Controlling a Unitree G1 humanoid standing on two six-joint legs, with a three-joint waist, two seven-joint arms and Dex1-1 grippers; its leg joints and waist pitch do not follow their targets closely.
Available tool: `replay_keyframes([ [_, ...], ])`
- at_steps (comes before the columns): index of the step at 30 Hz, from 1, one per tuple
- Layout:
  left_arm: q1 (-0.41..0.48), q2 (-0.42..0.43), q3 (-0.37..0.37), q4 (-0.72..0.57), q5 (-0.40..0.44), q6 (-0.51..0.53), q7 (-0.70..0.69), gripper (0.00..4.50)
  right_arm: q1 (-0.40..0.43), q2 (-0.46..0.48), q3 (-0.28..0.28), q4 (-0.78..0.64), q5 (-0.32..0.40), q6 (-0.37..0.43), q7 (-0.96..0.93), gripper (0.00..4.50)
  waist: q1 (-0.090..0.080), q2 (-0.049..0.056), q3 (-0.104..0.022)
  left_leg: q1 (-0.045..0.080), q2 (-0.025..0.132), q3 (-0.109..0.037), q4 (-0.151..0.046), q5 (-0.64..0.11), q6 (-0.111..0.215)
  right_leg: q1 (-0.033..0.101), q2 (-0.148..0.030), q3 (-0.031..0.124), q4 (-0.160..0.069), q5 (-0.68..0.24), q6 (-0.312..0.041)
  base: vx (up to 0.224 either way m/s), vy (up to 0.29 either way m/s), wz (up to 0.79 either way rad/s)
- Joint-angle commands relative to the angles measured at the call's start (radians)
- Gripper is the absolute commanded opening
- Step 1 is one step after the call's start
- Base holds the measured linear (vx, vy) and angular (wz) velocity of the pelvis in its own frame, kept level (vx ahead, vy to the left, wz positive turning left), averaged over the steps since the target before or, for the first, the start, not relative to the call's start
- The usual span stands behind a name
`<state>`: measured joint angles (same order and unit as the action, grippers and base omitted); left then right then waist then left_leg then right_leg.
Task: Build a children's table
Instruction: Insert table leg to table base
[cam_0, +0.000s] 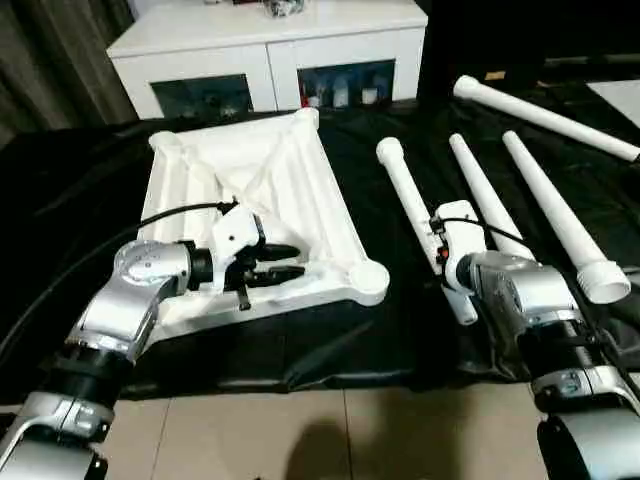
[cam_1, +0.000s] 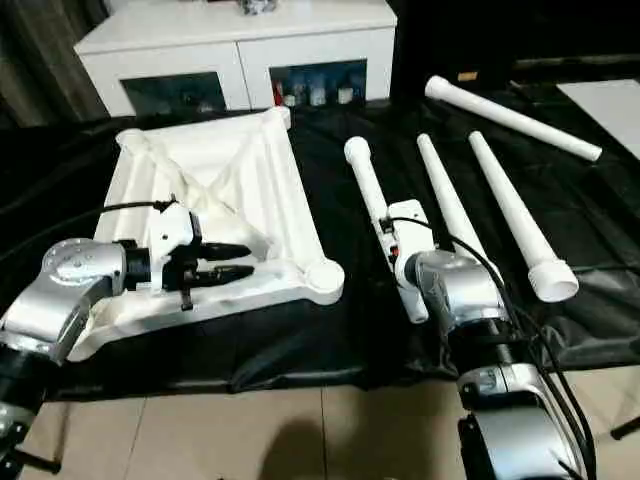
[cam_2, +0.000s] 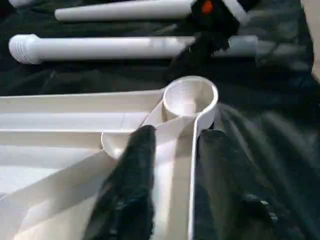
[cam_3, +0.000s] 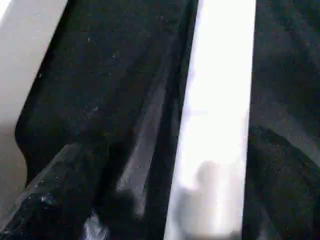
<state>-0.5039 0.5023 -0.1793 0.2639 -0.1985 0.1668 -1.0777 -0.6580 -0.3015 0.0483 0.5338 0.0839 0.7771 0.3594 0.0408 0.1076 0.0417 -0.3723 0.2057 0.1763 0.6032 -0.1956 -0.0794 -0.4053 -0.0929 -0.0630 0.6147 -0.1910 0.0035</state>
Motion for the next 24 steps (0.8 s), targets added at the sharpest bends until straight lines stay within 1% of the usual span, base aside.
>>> replay_keyframes([
  [1, 0.022, 0.012, 0.012, -0.092, -0.030, 0.072, 0.012, 2.06, 0.028, -0.005, 0.005, 0.030, 0.012, 0.055, 0.005, 4.14, 0.000, -0.017, -0.068, 0.011, 0.011, 0.004, -0.065, -0.111, 0.014, 0.057, -0.036, 0.031, -0.052, -0.077, -0.256, 0.000, 0.000, 0.00],
  [2, 0.039, 0.008, 0.017, -0.156, -0.056, 0.122, 0.027, 2.21, 0.022, -0.007, -0.001, 0.031, 0.016, 0.072, 0.007, 4.11, 0.002, -0.016, -0.066, 0.012, 0.011, 0.006, -0.066, -0.119, 0.014, 0.055, -0.035, 0.031, -0.056, -0.092, -0.254, 0.000, 0.000, 0.00],
  [3, 0.052, -0.006, 0.028, -0.206, -0.084, 0.155, 0.051, 2.32, 0.014, -0.010, -0.002, 0.033, 0.016, 0.085, 0.008, 3.88, 0.001, -0.021, -0.067, 0.012, 0.011, 0.006, -0.066, -0.121, 0.010, 0.057, -0.035, 0.032, -0.053, -0.096, -0.254, 0.000, 0.000, 0.00],
  [4, 0.053, -0.008, 0.029, -0.211, -0.087, 0.159, 0.054, 2.32, 0.013, -0.011, -0.002, 0.033, 0.016, 0.086, 0.008, 3.88, 0.001, -0.032, -0.066, 0.012, 0.011, 0.008, -0.066, -0.118, 0.011, 0.056, -0.034, 0.033, -0.055, -0.096, -0.255, 0.000, 0.000, 0.00],
  [5, 0.060, -0.020, 0.039, -0.244, -0.106, 0.184, 0.073, 2.52, 0.006, -0.013, -0.002, 0.036, 0.014, 0.095, 0.010, 3.71, 0.004, -0.030, -0.065, 0.011, 0.009, 0.007, -0.066, -0.115, 0.012, 0.056, -0.033, 0.032, -0.056, -0.108, -0.253, 0.000, 0.000, 0.00],
  [6, 0.067, -0.035, 0.052, -0.269, -0.122, 0.202, 0.097, 2.52, -0.001, -0.014, -0.001, 0.039, 0.011, 0.102, 0.018, 3.71, 0.004, -0.034, -0.065, 0.013, 0.010, 0.009, -0.065, -0.116, 0.012, 0.054, -0.032, 0.033, -0.057, -0.108, -0.253, 0.000, 0.000, 0.00],
  [7, 0.067, -0.035, 0.052, -0.269, -0.122, 0.202, 0.097, 2.65, -0.001, -0.014, -0.001, 0.039, 0.011, 0.102, 0.018, 3.65, 0.007, -0.032, -0.064, 0.013, 0.008, 0.009, -0.065, -0.116, 0.008, 0.054, -0.031, 0.033, -0.058, -0.112, -0.251, 0.000, 0.000, 0.00],
  [8, 0.073, -0.052, 0.064, -0.282, -0.123, 0.213, 0.129, 2.72, -0.007, -0.016, 0.002, 0.043, 0.008, 0.104, 0.025, 3.57, 0.007, -0.041, -0.064, 0.011, 0.009, 0.010, -0.065, -0.115, 0.009, 0.054, -0.030, 0.034, -0.058, -0.111, -0.248, 0.000, 0.000, 0.00],
  [9, 0.087, -0.075, 0.078, -0.293, -0.118, 0.226, 0.175, 2.84, -0.015, -0.017, 0.005, 0.051, 0.005, 0.101, 0.033, 3.34, 0.007, -0.050, -0.063, 0.011, 0.008, 0.009, -0.066, -0.116, 0.008, 0.055, -0.030, 0.034, -0.060, -0.113, -0.243, 0.000, 0.000, 0.00],
  [10, 0.087, -0.075, 0.078, -0.293, -0.118, 0.226, 0.175, 2.84, -0.015, -0.017, 0.005, 0.051, 0.005, 0.101, 0.033, 3.34, 0.006, -0.045, -0.065, 0.011, 0.010, 0.007, -0.066, -0.118, 0.004, 0.056, -0.032, 0.034, -0.055, -0.111, -0.244, 0.000, 0.000, 0.00],
  [12, 0.108, -0.114, 0.105, -0.297, -0.102, 0.245, 0.257, 3.08, -0.029, -0.018, 0.007, 0.069, 0.001, 0.090, 0.035, 3.14, 0.005, -0.050, -0.064, 0.012, 0.008, 0.008, -0.066, -0.124, 0.002, 0.055, -0.030, 0.034, -0.060, -0.115, -0.237, 0.000, 0.000, 0.00],
  [13, 0.115, -0.138, 0.119, -0.287, -0.081, 0.244, 0.314, 3.17, -0.034, -0.020, 0.008, 0.073, -0.001, 0.083, 0.034, 3.14, 0.003, -0.051, -0.064, 0.011, 0.008, 0.007, -0.065, -0.119, 0.002, 0.056, -0.030, 0.035, -0.059, -0.102, -0.238, 0.000, 0.000, 0.00],
  [14, 0.115, -0.138, 0.119, -0.287, -0.081, 0.244, 0.314, 3.27, -0.034, -0.020, 0.008, 0.073, -0.001, 0.083, 0.034, 2.92, 0.002, -0.052, -0.065, 0.010, 0.008, 0.008, -0.065, -0.115, 0.004, 0.057, -0.029, 0.034, -0.059, -0.094, -0.238, 0.000, 0.000, 0.00],
  [15, 0.118, -0.157, 0.130, -0.278, -0.065, 0.246, 0.366, 3.35, -0.037, -0.020, 0.003, 0.072, 0.000, 0.077, 0.027, 2.85, 0.004, -0.066, -0.067, 0.009, 0.008, 0.008, -0.064, -0.102, 0.011, 0.058, -0.029, 0.035, -0.059, -0.083, -0.236, 0.000, 0.000, 0.00],
  [16, 0.123, -0.174, 0.134, -0.273, -0.050, 0.244, 0.406, 3.35, -0.036, -0.023, 0.001, 0.067, 0.001, 0.072, 0.025, 2.79, 0.005, -0.062, -0.068, 0.008, 0.008, 0.007, -0.063, -0.094, 0.013, 0.060, -0.030, 0.036, -0.055, -0.073, -0.238, 0.000, 0.000, 0.00],
  [17, 0.131, -0.191, 0.140, -0.280, -0.052, 0.242, 0.433, 3.60, -0.033, -0.023, -0.008, 0.067, 0.004, 0.062, 0.020, 2.70, 0.007, -0.072, -0.067, 0.008, 0.008, 0.008, -0.062, -0.083, 0.020, 0.060, -0.030, 0.035, -0.057, -0.066, -0.238, 0.000, 0.000, 0.00],
  [18, 0.139, -0.200, 0.143, -0.294, -0.060, 0.249, 0.450, 3.68, -0.031, -0.023, -0.015, 0.069, 0.006, 0.057, 0.018, 2.59, 0.009, -0.070, -0.067, 0.006, 0.008, 0.007, -0.062, -0.081, 0.020, 0.060, -0.032, 0.036, -0.055, -0.066, -0.241, 0.000, 0.000, 0.00],
  [20, 0.150, -0.204, 0.146, -0.313, -0.070, 0.258, 0.458, 3.73, -0.027, -0.022, -0.018, 0.072, 0.002, 0.045, 0.012, 2.41, 0.012, -0.069, -0.069, 0.008, 0.010, 0.007, -0.061, -0.070, 0.023, 0.058, -0.032, 0.035, -0.053, -0.057, -0.242, 0.000, 0.000, 0.00],
  [21, 0.157, -0.205, 0.148, -0.327, -0.076, 0.266, 0.461, 3.92, -0.024, -0.019, -0.025, 0.072, 0.002, 0.038, 0.003, 2.35, 0.012, -0.070, -0.067, 0.008, 0.008, 0.008, -0.061, -0.066, 0.026, 0.057, -0.029, 0.035, -0.053, -0.049, -0.243, 0.000, 0.000, 0.00],
  [22, 0.174, -0.200, 0.145, -0.354, -0.092, 0.288, 0.449, 4.04, -0.017, -0.015, -0.042, 0.054, 0.006, 0.034, -0.013, 2.26, 0.013, -0.080, -0.068, 0.008, 0.008, 0.008, -0.061, -0.062, 0.028, 0.058, -0.029, 0.035, -0.053, -0.043, -0.244, 0.000, 0.000, 0.00],
  [23, 0.189, -0.197, 0.144, -0.377, -0.111, 0.320, 0.437, 4.11, -0.010, -0.004, -0.078, 0.020, 0.026, 0.041, -0.030, 2.16, 0.017, -0.071, -0.067, 0.009, 0.011, 0.008, -0.061, -0.050, 0.029, 0.055, -0.031, 0.036, -0.051, -0.027, -0.251, 0.000, 0.000, 0.00],
  [24, 0.193, -0.199, 0.145, -0.385, -0.121, 0.334, 0.435, 4.24, -0.008, 0.000, -0.095, 0.003, 0.035, 0.044, -0.037, 2.00, 0.017, -0.073, -0.066, 0.011, 0.011, 0.009, -0.061, -0.050, 0.028, 0.054, -0.029, 0.036, -0.049, -0.023, -0.252, 0.000, 0.000, 0.00],
])
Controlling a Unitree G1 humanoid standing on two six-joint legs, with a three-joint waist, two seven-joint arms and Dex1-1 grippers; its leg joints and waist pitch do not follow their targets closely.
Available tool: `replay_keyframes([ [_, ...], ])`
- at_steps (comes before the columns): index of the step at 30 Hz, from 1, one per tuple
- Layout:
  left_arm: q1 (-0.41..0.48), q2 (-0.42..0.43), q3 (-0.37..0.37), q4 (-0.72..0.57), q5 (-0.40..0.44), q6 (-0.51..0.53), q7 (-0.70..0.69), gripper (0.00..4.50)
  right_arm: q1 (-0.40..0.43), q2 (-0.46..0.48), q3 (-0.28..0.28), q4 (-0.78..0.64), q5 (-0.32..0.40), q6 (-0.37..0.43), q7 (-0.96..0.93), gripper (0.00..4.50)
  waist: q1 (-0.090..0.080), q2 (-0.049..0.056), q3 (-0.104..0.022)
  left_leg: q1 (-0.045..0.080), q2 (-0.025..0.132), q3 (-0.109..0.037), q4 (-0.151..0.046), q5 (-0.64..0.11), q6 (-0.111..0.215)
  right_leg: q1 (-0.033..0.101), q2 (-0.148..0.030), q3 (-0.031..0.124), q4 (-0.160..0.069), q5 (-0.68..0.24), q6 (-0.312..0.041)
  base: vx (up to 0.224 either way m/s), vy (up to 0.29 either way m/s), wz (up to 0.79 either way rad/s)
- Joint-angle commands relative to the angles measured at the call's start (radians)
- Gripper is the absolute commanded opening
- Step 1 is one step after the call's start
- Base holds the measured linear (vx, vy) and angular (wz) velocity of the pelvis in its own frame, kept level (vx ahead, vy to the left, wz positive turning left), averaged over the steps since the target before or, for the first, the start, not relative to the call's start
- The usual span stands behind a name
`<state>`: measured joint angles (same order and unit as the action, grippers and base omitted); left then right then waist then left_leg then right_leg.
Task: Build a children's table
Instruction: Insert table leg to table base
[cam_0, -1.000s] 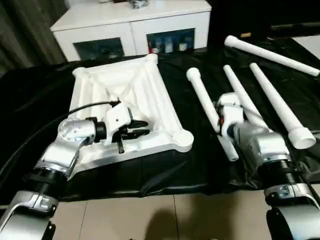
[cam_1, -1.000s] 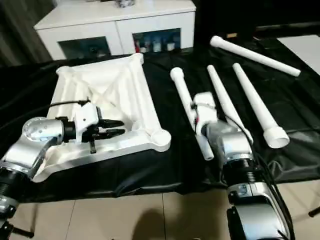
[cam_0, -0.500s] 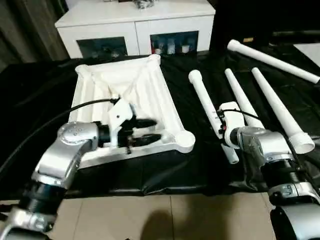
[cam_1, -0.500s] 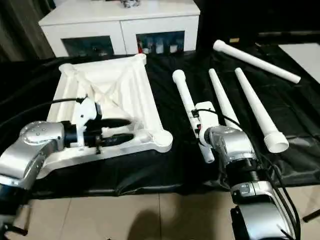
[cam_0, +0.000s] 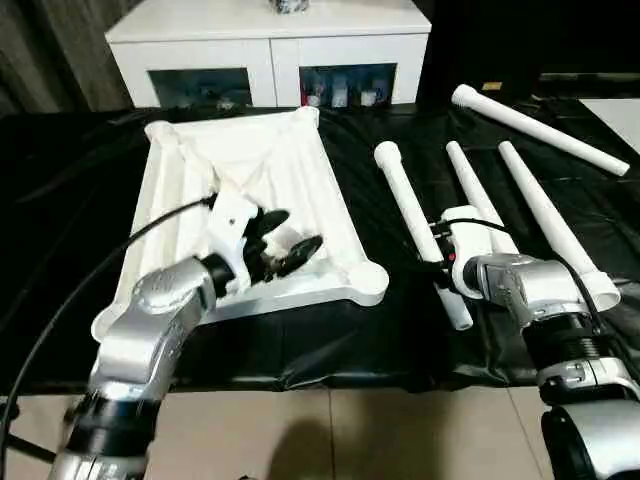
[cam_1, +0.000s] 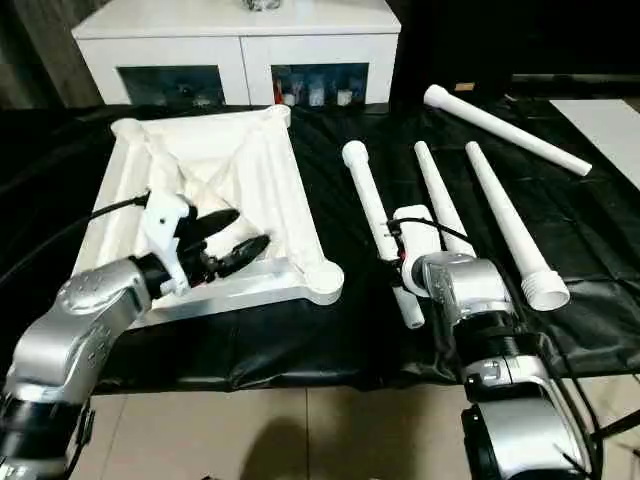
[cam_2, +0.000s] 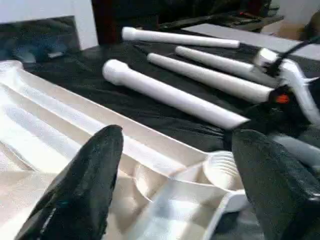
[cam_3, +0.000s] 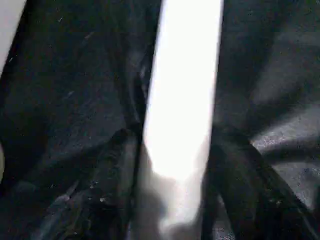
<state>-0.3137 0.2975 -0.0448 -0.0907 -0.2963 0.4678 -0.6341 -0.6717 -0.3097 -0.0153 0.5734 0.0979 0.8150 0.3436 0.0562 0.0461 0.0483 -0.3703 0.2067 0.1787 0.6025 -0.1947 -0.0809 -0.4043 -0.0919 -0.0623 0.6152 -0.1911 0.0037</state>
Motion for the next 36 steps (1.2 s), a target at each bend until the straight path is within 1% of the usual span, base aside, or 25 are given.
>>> replay_keyframes([
  [1, 0.004, 0.004, 0.012, -0.034, -0.028, 0.039, -0.008, 4.24, 0.006, 0.010, -0.040, -0.044, 0.025, 0.007, -0.024, 2.00, 0.004, -0.013, -0.072, 0.009, 0.008, 0.007, -0.061, -0.057, 0.030, 0.053, -0.029, 0.035, -0.051, -0.025, -0.251, 0.000, 0.000, 0.00],
  [2, 0.004, -0.001, 0.013, -0.039, -0.031, 0.047, -0.002, 4.36, 0.007, 0.012, -0.049, -0.051, 0.031, -0.005, -0.027, 1.91, 0.005, -0.014, -0.071, 0.011, 0.008, 0.007, -0.062, -0.072, 0.028, 0.052, -0.029, 0.035, -0.053, -0.043, -0.250, 0.000, 0.000, 0.00],
  [3, 0.003, -0.003, 0.013, -0.038, -0.030, 0.049, 0.001, 4.36, 0.006, 0.016, -0.059, -0.052, 0.038, -0.013, -0.029, 1.91, 0.007, -0.006, -0.071, 0.012, 0.008, 0.006, -0.062, -0.080, 0.025, 0.052, -0.030, 0.035, -0.053, -0.052, -0.249, 0.000, 0.000, 0.00],
  [5, -0.004, 0.002, 0.009, -0.035, -0.027, 0.053, -0.004, 4.50, 0.002, 0.017, -0.072, -0.060, 0.046, -0.021, -0.033, 1.63, 0.006, -0.011, -0.069, 0.011, 0.008, 0.006, -0.064, -0.103, 0.014, 0.053, -0.031, 0.035, -0.057, -0.085, -0.237, 0.000, 0.000, 0.00],
  [6, -0.017, -0.003, 0.019, -0.025, -0.028, 0.065, 0.013, 4.50, -0.001, 0.018, -0.080, -0.071, 0.058, -0.053, -0.024, 1.58, 0.007, -0.009, -0.069, 0.011, 0.008, 0.005, -0.064, -0.102, 0.011, 0.053, -0.031, 0.035, -0.057, -0.083, -0.235, 0.000, 0.000, 0.00],
  [7, -0.025, -0.006, 0.027, -0.018, -0.032, 0.071, 0.020, 4.50, -0.005, 0.021, -0.090, -0.079, 0.068, -0.056, -0.022, 1.58, 0.005, -0.003, -0.069, 0.012, 0.008, 0.005, -0.064, -0.103, 0.007, 0.053, -0.030, 0.035, -0.056, -0.076, -0.232, 0.000, 0.000, 0.00],
  [8, -0.050, -0.019, 0.053, -0.004, -0.062, 0.101, 0.044, 4.50, -0.019, 0.030, -0.123, -0.102, 0.097, -0.075, -0.018, 1.48, 0.004, -0.002, -0.070, 0.012, 0.005, 0.006, -0.062, -0.100, 0.007, 0.054, -0.029, 0.036, -0.054, -0.057, -0.232, 0.000, 0.000, 0.00],
  [10, -0.058, -0.025, 0.062, -0.002, -0.077, 0.115, 0.050, 4.50, -0.023, 0.033, -0.133, -0.108, 0.105, -0.089, -0.017, 1.40, 0.006, -0.005, -0.072, 0.011, 0.005, 0.005, -0.062, -0.093, 0.009, 0.056, -0.029, 0.035, -0.054, -0.042, -0.237, 0.000, 0.000, 0.00],
  [11, -0.090, -0.056, 0.092, 0.003, -0.122, 0.159, 0.078, 4.50, -0.043, 0.051, -0.183, -0.120, 0.140, -0.132, -0.025, 1.39, 0.005, 0.009, -0.072, 0.011, 0.004, 0.005, -0.060, -0.090, 0.008, 0.055, -0.029, 0.034, -0.052, -0.021, -0.245, 0.000, 0.000, 0.00],
  [12, -0.095, -0.061, 0.096, 0.005, -0.129, 0.166, 0.082, 4.50, -0.046, 0.053, -0.190, -0.122, 0.147, -0.138, -0.025, 1.38, 0.002, 0.002, -0.073, 0.011, 0.002, 0.007, -0.058, -0.092, 0.008, 0.055, -0.028, 0.035, -0.051, -0.011, -0.251, 0.000, 0.000, 0.00],
  [13, -0.119, -0.090, 0.121, 0.011, -0.167, 0.202, 0.107, 4.50, -0.059, 0.072, -0.232, -0.131, 0.184, -0.166, -0.023, 1.38, 0.005, 0.009, -0.075, 0.011, 0.003, 0.006, -0.058, -0.090, 0.012, 0.057, -0.029, 0.035, -0.048, 0.004, -0.259, 0.000, 0.000, 0.00],
  [14, -0.133, -0.107, 0.137, 0.019, -0.190, 0.222, 0.122, 4.50, -0.066, 0.082, -0.253, -0.134, 0.204, -0.182, -0.025, 1.38, 0.004, 0.003, -0.075, 0.009, 0.002, 0.004, -0.058, -0.080, 0.020, 0.059, -0.026, 0.032, -0.049, 0.013, -0.265, 0.000, 0.000, 0.00],
  [16, -0.178, -0.171, 0.186, 0.053, -0.263, 0.272, 0.173, 4.50, -0.080, 0.116, -0.306, -0.161, 0.282, -0.211, 0.006, 1.38, 0.003, 0.020, -0.076, 0.011, 0.000, 0.006, -0.054, -0.082, 0.024, 0.056, -0.026, 0.033, -0.047, 0.028, -0.272, 0.000, 0.000, 0.00],
  [17, -0.197, -0.197, 0.201, 0.068, -0.291, 0.284, 0.190, 4.50, -0.085, 0.134, -0.329, -0.174, 0.317, -0.214, 0.014, 1.38, 0.004, 0.018, -0.078, 0.009, 0.001, 0.002, -0.055, -0.077, 0.040, 0.062, -0.025, 0.029, -0.047, 0.042, -0.280, 0.000, 0.000, 0.00],
  [18, -0.231, -0.248, 0.221, 0.096, -0.341, 0.301, 0.212, 4.50, -0.089, 0.166, -0.357, -0.210, 0.374, -0.212, 0.027, 1.38, 0.000, 0.012, -0.076, 0.007, -0.002, 0.008, -0.052, -0.077, 0.049, 0.062, -0.023, 0.032, -0.049, 0.050, -0.283, 0.000, 0.000, 0.00],
  [19, -0.254, -0.283, 0.233, 0.115, -0.373, 0.312, 0.225, 4.50, -0.088, 0.188, -0.371, -0.238, 0.410, -0.209, 0.033, 1.38, 0.004, 0.014, -0.077, 0.006, -0.003, 0.005, -0.052, -0.068, 0.062, 0.064, -0.024, 0.030, -0.050, 0.056, -0.286, 0.000, 0.000, 0.00],
  [20, -0.278, -0.320, 0.227, 0.135, -0.406, 0.331, 0.215, 4.50, -0.085, 0.217, -0.369, -0.281, 0.446, -0.203, 0.045, 1.38, 0.005, 0.015, -0.079, 0.008, -0.001, 0.005, -0.051, -0.062, 0.074, 0.062, -0.026, 0.030, -0.052, 0.058, -0.291, 0.000, 0.000, 0.00],
  [22, -0.282, -0.326, 0.224, 0.135, -0.409, 0.343, 0.208, 4.50, -0.084, 0.226, -0.367, -0.292, 0.452, -0.201, 0.049, 1.38, 0.005, 0.014, -0.081, 0.004, 0.000, 0.003, -0.051, -0.043, 0.086, 0.064, -0.025, 0.028, -0.048, 0.072, -0.291, 0.000, 0.000, 0.00],
  [23, -0.284, -0.337, 0.194, 0.144, -0.397, 0.355, 0.179, 4.50, -0.085, 0.254, -0.358, -0.321, 0.466, -0.197, 0.049, 1.37, 0.006, 0.010, -0.079, 0.001, 0.001, 0.001, -0.051, -0.030, 0.097, 0.064, -0.027, 0.026, -0.050, 0.060, -0.286, 0.000, 0.000, 0.00],
  [24, -0.285, -0.341, 0.189, 0.148, -0.395, 0.360, 0.176, 4.50, -0.086, 0.263, -0.358, -0.328, 0.474, -0.196, 0.047, 1.37, 0.005, 0.012, -0.079, 0.001, 0.001, 0.001, -0.052, -0.030, 0.098, 0.064, -0.027, 0.026, -0.051, 0.048, -0.282, 0.000, 0.000, 0.00],
  [26, -0.287, -0.357, 0.175, 0.169, -0.395, 0.376, 0.174, 4.50, -0.086, 0.308, -0.339, -0.364, 0.502, -0.190, 0.042, 1.37, 0.002, 0.012, -0.076, 0.003, 0.001, 0.001, -0.054, -0.049, 0.088, 0.063, -0.028, 0.026, -0.057, -0.004, -0.266, 0.000, 0.000, 0.00],
  [28, -0.287, -0.357, 0.175, 0.169, -0.395, 0.376, 0.174, 4.50, -0.086, 0.308, -0.339, -0.364, 0.502, -0.190, 0.042, 1.37, 0.001, 0.013, -0.076, 0.004, 0.001, 0.001, -0.056, -0.059, 0.079, 0.064, -0.028, 0.026, -0.060, -0.025, -0.257, 0.000, 0.000, 0.00],
  [29, -0.287, -0.357, 0.175, 0.169, -0.395, 0.376, 0.174, 4.50, -0.086, 0.308, -0.339, -0.364, 0.502, -0.190, 0.042, 1.37, 0.001, 0.014, -0.075, 0.006, 0.003, 0.000, -0.058, -0.064, 0.063, 0.062, -0.028, 0.027, -0.061, -0.032, -0.251, 0.000, 0.000, 0.00],
  [34, -0.287, -0.357, 0.175, 0.169, -0.395, 0.376, 0.174, 4.50, -0.086, 0.308, -0.339, -0.364, 0.502, -0.190, 0.042, 1.37, 0.005, 0.015, -0.077, 0.005, 0.001, -0.001, -0.057, -0.048, 0.049, 0.063, -0.027, 0.027, -0.057, 0.001, -0.245, 0.000, 0.000, 0.00],
  [36, -0.291, -0.354, 0.163, 0.187, -0.382, 0.370, 0.179, 4.50, -0.093, 0.363, -0.324, -0.379, 0.523, -0.193, 0.026, 1.37, 0.005, 0.015, -0.078, 0.002, 0.000, -0.002, -0.056, -0.032, 0.053, 0.066, -0.027, 0.027, -0.054, 0.026, -0.246, 0.000, 0.000, 0.00],
])
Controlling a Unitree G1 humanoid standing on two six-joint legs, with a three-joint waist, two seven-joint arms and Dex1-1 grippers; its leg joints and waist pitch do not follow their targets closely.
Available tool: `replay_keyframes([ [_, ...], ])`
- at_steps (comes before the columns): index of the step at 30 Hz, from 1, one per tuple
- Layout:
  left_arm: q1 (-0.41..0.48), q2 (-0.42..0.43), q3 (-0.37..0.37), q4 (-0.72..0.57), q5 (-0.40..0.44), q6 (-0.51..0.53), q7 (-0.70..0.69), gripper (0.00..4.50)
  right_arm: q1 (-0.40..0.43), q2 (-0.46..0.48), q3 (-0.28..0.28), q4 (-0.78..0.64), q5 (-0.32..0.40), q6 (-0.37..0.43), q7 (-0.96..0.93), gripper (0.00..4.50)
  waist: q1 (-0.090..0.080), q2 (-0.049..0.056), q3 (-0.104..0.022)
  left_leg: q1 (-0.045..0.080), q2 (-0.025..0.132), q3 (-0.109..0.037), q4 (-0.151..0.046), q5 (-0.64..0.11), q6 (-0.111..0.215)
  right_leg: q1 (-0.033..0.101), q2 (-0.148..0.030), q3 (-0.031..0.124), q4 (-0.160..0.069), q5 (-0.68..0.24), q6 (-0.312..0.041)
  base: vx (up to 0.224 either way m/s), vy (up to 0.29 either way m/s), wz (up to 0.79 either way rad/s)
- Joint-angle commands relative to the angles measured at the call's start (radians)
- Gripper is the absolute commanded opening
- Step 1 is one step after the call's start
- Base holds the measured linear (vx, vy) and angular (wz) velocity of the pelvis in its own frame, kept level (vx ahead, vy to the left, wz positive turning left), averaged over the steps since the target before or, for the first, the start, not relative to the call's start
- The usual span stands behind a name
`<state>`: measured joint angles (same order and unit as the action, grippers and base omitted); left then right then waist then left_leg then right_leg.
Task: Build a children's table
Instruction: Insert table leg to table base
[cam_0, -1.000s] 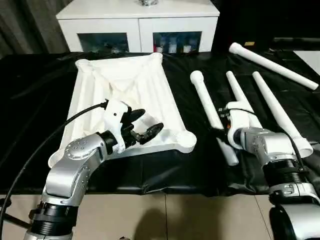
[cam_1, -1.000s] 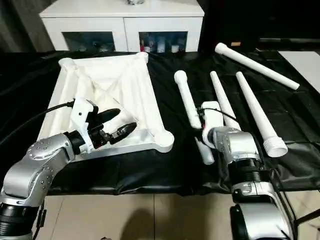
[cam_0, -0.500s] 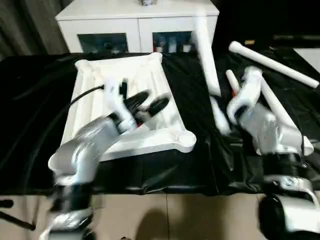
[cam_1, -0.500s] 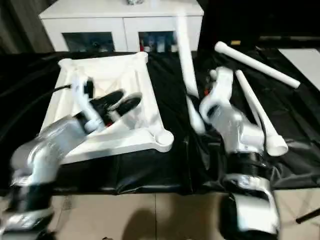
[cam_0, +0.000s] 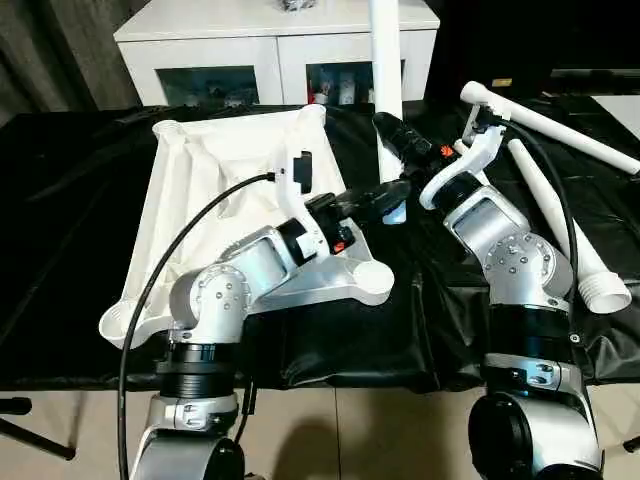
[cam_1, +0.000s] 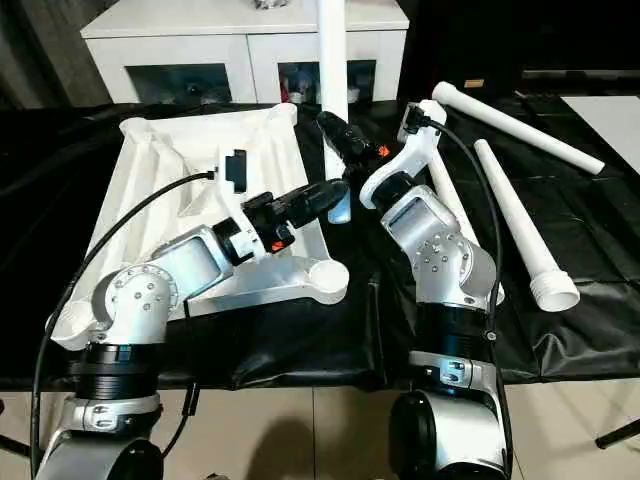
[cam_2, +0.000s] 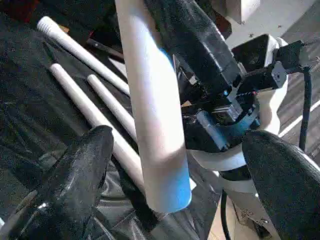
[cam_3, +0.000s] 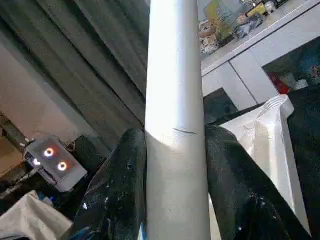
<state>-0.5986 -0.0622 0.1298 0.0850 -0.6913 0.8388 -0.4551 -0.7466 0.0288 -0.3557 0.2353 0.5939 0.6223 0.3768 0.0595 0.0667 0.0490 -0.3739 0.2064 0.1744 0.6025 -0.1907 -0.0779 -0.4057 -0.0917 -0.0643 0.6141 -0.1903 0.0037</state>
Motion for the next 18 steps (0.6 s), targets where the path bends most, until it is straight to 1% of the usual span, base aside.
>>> replay_keyframes([
  [1, -0.009, 0.012, -0.015, 0.022, 0.022, -0.011, 0.003, 4.50, -0.026, 0.058, 0.019, -0.045, 0.043, 0.000, -0.020, 1.37, 0.000, -0.005, -0.078, 0.006, 0.000, 0.002, -0.057, -0.037, 0.055, 0.065, -0.028, 0.029, -0.054, 0.028, -0.247, 0.000, 0.000, 0.00],
  [2, -0.010, 0.014, -0.015, 0.025, 0.023, -0.013, 0.004, 4.50, -0.027, 0.064, 0.019, -0.047, 0.047, 0.000, -0.022, 1.37, -0.002, -0.005, -0.078, 0.005, -0.001, 0.001, -0.059, -0.040, 0.057, 0.067, -0.028, 0.028, -0.054, 0.024, -0.245, 0.000, 0.000, 0.00],
  [3, -0.012, 0.017, -0.015, 0.030, 0.022, -0.017, 0.003, 4.50, -0.028, 0.073, 0.016, -0.050, 0.059, 0.005, -0.027, 1.37, -0.002, -0.003, -0.080, 0.010, 0.001, 0.000, -0.059, -0.044, 0.051, 0.066, -0.029, 0.028, -0.055, 0.018, -0.244, 0.000, 0.000, 0.00],
  [4, -0.012, 0.017, -0.012, 0.035, 0.019, -0.019, 0.005, 4.50, -0.028, 0.077, 0.014, -0.055, 0.070, 0.011, -0.031, 1.37, -0.003, -0.003, -0.079, 0.010, 0.001, 0.001, -0.058, -0.044, 0.051, 0.064, -0.028, 0.028, -0.055, 0.022, -0.245, 0.000, 0.000, 0.00],
  [6, -0.014, 0.017, -0.007, 0.045, 0.016, -0.022, 0.004, 4.23, -0.027, 0.084, 0.006, -0.067, 0.092, 0.026, -0.038, 1.37, -0.001, -0.001, -0.078, 0.010, 0.001, 0.001, -0.060, -0.050, 0.042, 0.065, -0.027, 0.028, -0.055, 0.018, -0.242, 0.000, 0.000, 0.00],
  [7, -0.015, 0.016, -0.004, 0.049, 0.014, -0.023, 0.003, 4.23, -0.028, 0.089, 0.001, -0.070, 0.102, 0.032, -0.043, 1.37, 0.000, 0.004, -0.079, 0.012, 0.001, 0.001, -0.059, -0.050, 0.040, 0.063, -0.027, 0.029, -0.055, 0.024, -0.240, 0.000, 0.000, 0.00],
  [8, -0.017, 0.015, -0.001, 0.052, 0.011, -0.021, 0.001, 4.16, -0.029, 0.092, -0.003, -0.072, 0.109, 0.037, -0.047, 1.37, 0.000, 0.001, -0.078, 0.012, 0.001, 0.002, -0.059, -0.051, 0.039, 0.063, -0.027, 0.029, -0.056, 0.024, -0.239, 0.000, 0.000, 0.00],
  [10, -0.019, 0.015, 0.000, 0.054, 0.004, -0.017, -0.012, 4.12, -0.028, 0.094, -0.004, -0.076, 0.123, 0.040, -0.055, 1.37, 0.001, 0.001, -0.079, 0.011, 0.000, 0.001, -0.060, -0.044, 0.033, 0.065, -0.026, 0.028, -0.053, 0.038, -0.239, 0.000, 0.000, 0.00],
  [12, -0.019, 0.016, 0.000, 0.055, 0.001, -0.016, -0.016, 3.79, -0.027, 0.096, -0.005, -0.078, 0.124, 0.041, -0.057, 1.37, 0.000, 0.000, -0.078, 0.009, -0.001, 0.001, -0.060, -0.045, 0.030, 0.066, -0.027, 0.028, -0.054, 0.039, -0.237, 0.000, 0.000, 0.00],
  [14, -0.018, 0.019, 0.003, 0.054, -0.009, -0.013, -0.026, 3.78, -0.030, 0.101, -0.019, -0.080, 0.144, 0.048, -0.071, 1.37, 0.000, 0.001, -0.079, 0.009, -0.001, 0.001, -0.060, -0.047, 0.028, 0.067, -0.028, 0.029, -0.054, 0.036, -0.235, 0.000, 0.000, 0.00],
  [17, -0.010, 0.029, 0.005, 0.053, -0.021, -0.009, -0.043, 3.41, -0.032, 0.097, -0.029, -0.082, 0.163, 0.057, -0.083, 1.37, 0.000, 0.003, -0.079, 0.010, -0.001, 0.001, -0.060, -0.048, 0.027, 0.067, -0.027, 0.029, -0.054, 0.037, -0.234, 0.000, 0.000, 0.00],
  [18, -0.009, 0.030, 0.004, 0.053, -0.023, -0.008, -0.045, 3.37, -0.032, 0.097, -0.030, -0.083, 0.165, 0.059, -0.084, 1.37, -0.001, 0.003, -0.079, 0.010, -0.001, 0.001, -0.060, -0.046, 0.026, 0.067, -0.027, 0.028, -0.054, 0.038, -0.234, 0.000, 0.000, 0.00],
])
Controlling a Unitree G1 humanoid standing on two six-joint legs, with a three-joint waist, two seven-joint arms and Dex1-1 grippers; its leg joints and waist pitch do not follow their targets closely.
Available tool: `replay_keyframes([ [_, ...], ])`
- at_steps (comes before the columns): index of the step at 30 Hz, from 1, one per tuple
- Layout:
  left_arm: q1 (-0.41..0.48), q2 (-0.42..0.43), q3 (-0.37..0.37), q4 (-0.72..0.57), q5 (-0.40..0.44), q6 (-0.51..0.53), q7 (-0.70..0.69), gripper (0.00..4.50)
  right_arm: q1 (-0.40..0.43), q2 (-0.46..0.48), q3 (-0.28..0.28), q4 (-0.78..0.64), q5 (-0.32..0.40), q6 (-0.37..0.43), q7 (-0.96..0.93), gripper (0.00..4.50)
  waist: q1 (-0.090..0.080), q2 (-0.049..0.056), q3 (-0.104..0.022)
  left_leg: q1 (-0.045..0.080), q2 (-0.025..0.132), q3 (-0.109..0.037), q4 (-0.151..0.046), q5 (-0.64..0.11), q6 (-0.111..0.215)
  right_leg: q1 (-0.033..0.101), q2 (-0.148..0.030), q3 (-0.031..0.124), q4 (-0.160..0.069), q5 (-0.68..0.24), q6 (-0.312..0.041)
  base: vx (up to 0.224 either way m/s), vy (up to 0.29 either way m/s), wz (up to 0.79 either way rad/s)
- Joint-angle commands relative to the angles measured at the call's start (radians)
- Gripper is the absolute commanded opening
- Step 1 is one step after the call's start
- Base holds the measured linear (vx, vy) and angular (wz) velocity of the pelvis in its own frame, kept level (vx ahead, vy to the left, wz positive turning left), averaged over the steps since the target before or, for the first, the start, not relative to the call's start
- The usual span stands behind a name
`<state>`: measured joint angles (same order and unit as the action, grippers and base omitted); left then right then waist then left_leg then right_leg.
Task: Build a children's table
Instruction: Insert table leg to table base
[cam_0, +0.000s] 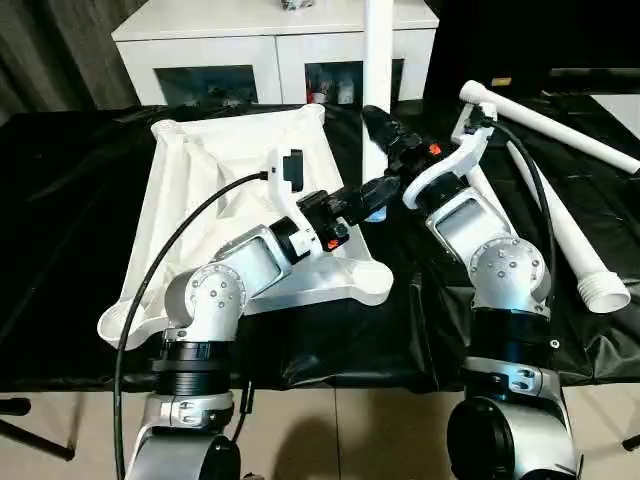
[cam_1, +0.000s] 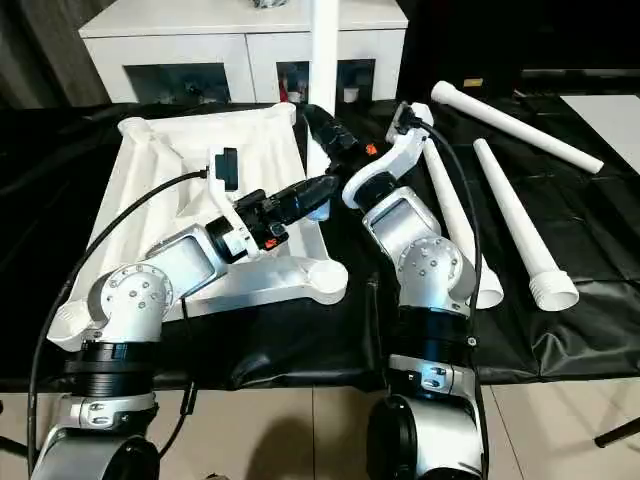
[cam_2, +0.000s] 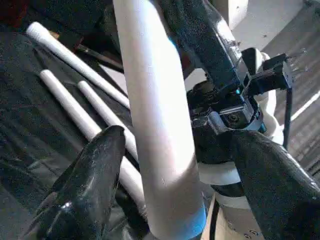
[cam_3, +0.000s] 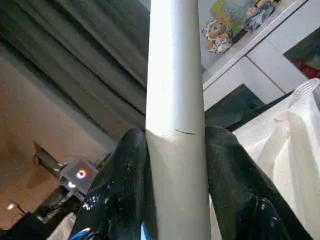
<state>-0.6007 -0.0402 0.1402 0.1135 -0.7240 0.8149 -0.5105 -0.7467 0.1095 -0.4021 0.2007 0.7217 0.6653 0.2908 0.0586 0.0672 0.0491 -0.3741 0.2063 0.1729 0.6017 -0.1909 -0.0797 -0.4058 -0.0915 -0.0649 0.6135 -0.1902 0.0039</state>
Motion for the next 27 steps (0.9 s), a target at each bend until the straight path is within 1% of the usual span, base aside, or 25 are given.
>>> replay_keyframes([
  [1, -0.003, 0.011, -0.009, 0.020, 0.003, 0.020, 0.000, 3.37, -0.032, 0.015, 0.016, -0.049, 0.040, 0.018, -0.001, 1.37, 0.000, 0.002, -0.079, 0.011, 0.000, 0.002, -0.059, -0.046, 0.026, 0.066, -0.027, 0.029, -0.052, 0.040, -0.235, 0.000, 0.000, 0.00],
  [2, -0.002, 0.012, -0.011, 0.018, 0.002, 0.022, -0.002, 3.27, -0.032, 0.014, 0.016, -0.050, 0.041, 0.019, -0.002, 1.37, 0.000, 0.003, -0.079, 0.010, -0.001, 0.003, -0.059, -0.049, 0.026, 0.066, -0.027, 0.029, -0.053, 0.039, -0.236, 0.000, 0.000, 0.00],
  [3, -0.001, 0.012, -0.012, 0.016, 0.000, 0.023, -0.002, 3.03, -0.032, 0.012, 0.016, -0.051, 0.044, 0.020, -0.003, 1.37, 0.000, 0.002, -0.080, 0.010, -0.001, 0.002, -0.059, -0.046, 0.025, 0.067, -0.027, 0.029, -0.052, 0.044, -0.236, 0.000, 0.000, 0.00],
  [6, -0.001, 0.009, -0.006, 0.017, -0.008, 0.023, -0.002, 2.93, -0.032, 0.009, 0.019, -0.050, 0.046, 0.020, -0.007, 1.37, 0.000, 0.000, -0.079, 0.010, -0.001, 0.003, -0.059, -0.045, 0.025, 0.068, -0.027, 0.029, -0.053, 0.044, -0.236, 0.000, 0.000, 0.00],
  [8, -0.001, 0.007, 0.001, 0.019, -0.014, 0.023, -0.002, 2.66, -0.032, 0.008, 0.020, -0.049, 0.047, 0.020, -0.009, 1.37, 0.001, 0.000, -0.079, 0.010, -0.001, 0.004, -0.059, -0.047, 0.026, 0.067, -0.027, 0.030, -0.053, 0.039, -0.236, 0.000, 0.000, 0.00],
  [9, -0.001, 0.005, 0.008, 0.022, -0.018, 0.021, 0.002, 2.66, -0.032, 0.007, 0.020, -0.049, 0.050, 0.020, -0.011, 1.37, 0.000, -0.001, -0.079, 0.009, -0.001, 0.004, -0.059, -0.046, 0.026, 0.068, -0.027, 0.030, -0.053, 0.036, -0.234, 0.000, 0.000, 0.00],
  [10, -0.001, 0.004, 0.013, 0.024, -0.021, 0.019, 0.005, 2.54, -0.031, 0.006, 0.020, -0.049, 0.053, 0.021, -0.014, 1.37, 0.000, -0.001, -0.079, 0.009, -0.001, 0.003, -0.058, -0.042, 0.027, 0.068, -0.027, 0.030, -0.052, 0.039, -0.234, 0.000, 0.000, 0.00],
  [12, -0.002, 0.008, 0.016, 0.027, -0.025, 0.019, 0.004, 2.48, -0.032, 0.001, 0.023, -0.048, 0.056, 0.022, -0.017, 1.37, 0.001, -0.001, -0.079, 0.009, -0.002, 0.003, -0.058, -0.037, 0.028, 0.068, -0.027, 0.030, -0.052, 0.041, -0.234, 0.000, 0.000, 0.00],
  [14, -0.001, 0.010, 0.020, 0.026, -0.032, 0.019, 0.004, 2.26, -0.033, -0.001, 0.023, -0.046, 0.057, 0.021, -0.018, 1.37, 0.001, -0.002, -0.080, 0.009, -0.002, 0.003, -0.058, -0.038, 0.027, 0.068, -0.027, 0.030, -0.052, 0.039, -0.233, 0.000, 0.000, 0.00],
  [17, 0.003, 0.012, 0.020, 0.021, -0.040, 0.020, 0.006, 2.16, -0.035, -0.005, 0.027, -0.044, 0.059, 0.020, -0.019, 1.37, 0.001, -0.002, -0.079, 0.009, -0.001, 0.004, -0.058, -0.041, 0.030, 0.068, -0.027, 0.030, -0.053, 0.034, -0.232, 0.000, 0.000, 0.00],
  [19, 0.006, 0.011, 0.017, 0.015, -0.039, 0.021, 0.007, 1.97, -0.034, -0.005, 0.032, -0.046, 0.062, 0.020, -0.021, 1.36, 0.001, -0.001, -0.079, 0.009, -0.001, 0.003, -0.058, -0.033, 0.028, 0.068, -0.028, 0.030, -0.053, 0.033, -0.226, 0.000, 0.000, 0.00],
  [20, 0.006, 0.012, 0.014, 0.013, -0.037, 0.022, 0.006, 1.80, -0.033, -0.005, 0.034, -0.046, 0.062, 0.019, -0.021, 1.35, 0.001, 0.000, -0.079, 0.009, -0.002, 0.003, -0.058, -0.034, 0.027, 0.068, -0.027, 0.029, -0.053, 0.032, -0.226, 0.000, 0.000, 0.00],
  [21, 0.007, 0.015, 0.009, 0.011, -0.033, 0.021, 0.005, 1.80, -0.032, -0.006, 0.039, -0.046, 0.060, 0.018, -0.020, 1.35, 0.000, -0.002, -0.079, 0.010, -0.001, 0.004, -0.058, -0.038, 0.025, 0.066, -0.027, 0.030, -0.053, 0.033, -0.228, 0.000, 0.000, 0.00],
  [22, 0.007, 0.015, 0.009, 0.011, -0.033, 0.021, 0.005, 1.80, -0.032, -0.006, 0.039, -0.046, 0.060, 0.018, -0.020, 1.35, 0.001, -0.002, -0.079, 0.010, -0.001, 0.003, -0.058, -0.039, 0.024, 0.067, -0.027, 0.030, -0.053, 0.033, -0.228, 0.000, 0.000, 0.00],
  [25, 0.010, 0.022, 0.000, 0.006, -0.034, 0.018, 0.001, 1.55, -0.029, -0.008, 0.046, -0.049, 0.057, 0.018, -0.021, 1.35, 0.001, -0.002, -0.079, 0.009, -0.002, 0.004, -0.058, -0.036, 0.025, 0.068, -0.027, 0.030, -0.052, 0.039, -0.229, 0.000, 0.000, 0.00],
  [27, 0.011, 0.022, -0.001, 0.002, -0.037, 0.018, 0.003, 1.50, -0.028, -0.011, 0.051, -0.051, 0.060, 0.019, -0.021, 1.35, 0.001, 0.000, -0.079, 0.009, -0.002, 0.003, -0.058, -0.036, 0.023, 0.068, -0.027, 0.030, -0.052, 0.039, -0.227, 0.000, 0.000, 0.00],
])
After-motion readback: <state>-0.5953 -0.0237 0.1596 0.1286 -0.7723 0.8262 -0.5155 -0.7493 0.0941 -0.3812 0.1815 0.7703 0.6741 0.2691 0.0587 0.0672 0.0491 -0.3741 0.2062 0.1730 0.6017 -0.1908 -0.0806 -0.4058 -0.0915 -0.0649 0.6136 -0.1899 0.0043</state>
